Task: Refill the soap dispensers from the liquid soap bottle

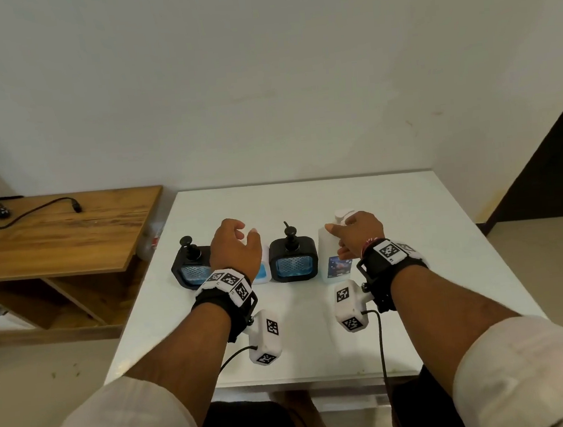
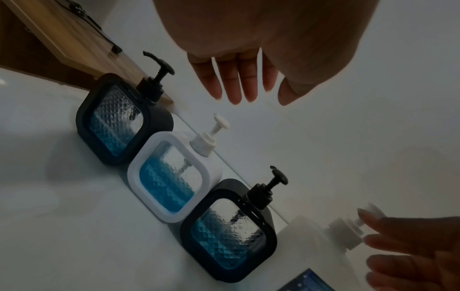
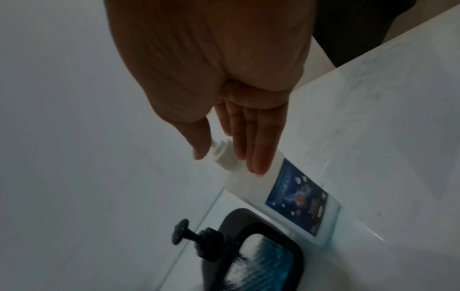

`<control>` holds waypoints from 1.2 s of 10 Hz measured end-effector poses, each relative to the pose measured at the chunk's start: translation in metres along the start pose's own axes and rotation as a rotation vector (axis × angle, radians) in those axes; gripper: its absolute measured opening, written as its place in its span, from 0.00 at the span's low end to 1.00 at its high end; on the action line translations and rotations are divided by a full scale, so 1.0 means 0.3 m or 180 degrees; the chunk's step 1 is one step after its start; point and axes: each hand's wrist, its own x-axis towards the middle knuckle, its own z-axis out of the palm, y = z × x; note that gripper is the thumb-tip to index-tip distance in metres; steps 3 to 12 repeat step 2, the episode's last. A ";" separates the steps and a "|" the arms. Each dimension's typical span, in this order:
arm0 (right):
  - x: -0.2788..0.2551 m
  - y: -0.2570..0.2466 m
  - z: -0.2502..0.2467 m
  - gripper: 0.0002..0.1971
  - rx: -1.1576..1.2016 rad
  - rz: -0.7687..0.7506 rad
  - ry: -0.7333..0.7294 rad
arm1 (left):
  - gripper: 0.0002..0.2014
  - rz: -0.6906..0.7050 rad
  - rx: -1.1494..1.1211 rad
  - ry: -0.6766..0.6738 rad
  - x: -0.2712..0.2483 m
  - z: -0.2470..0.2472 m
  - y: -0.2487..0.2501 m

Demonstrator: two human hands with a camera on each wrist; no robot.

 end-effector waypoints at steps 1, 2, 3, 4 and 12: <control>-0.034 -0.025 -0.038 0.20 0.0174 0.0186 0.0091 | 0.14 0.0061 0.0101 -0.0104 -0.010 -0.017 0.019; -0.081 -0.035 -0.058 0.20 -0.0037 0.0123 0.0286 | 0.15 0.0132 0.0117 -0.0204 -0.023 -0.027 0.058; -0.081 -0.035 -0.058 0.20 -0.0037 0.0123 0.0286 | 0.15 0.0132 0.0117 -0.0204 -0.023 -0.027 0.058; -0.081 -0.035 -0.058 0.20 -0.0037 0.0123 0.0286 | 0.15 0.0132 0.0117 -0.0204 -0.023 -0.027 0.058; -0.081 -0.035 -0.058 0.20 -0.0037 0.0123 0.0286 | 0.15 0.0132 0.0117 -0.0204 -0.023 -0.027 0.058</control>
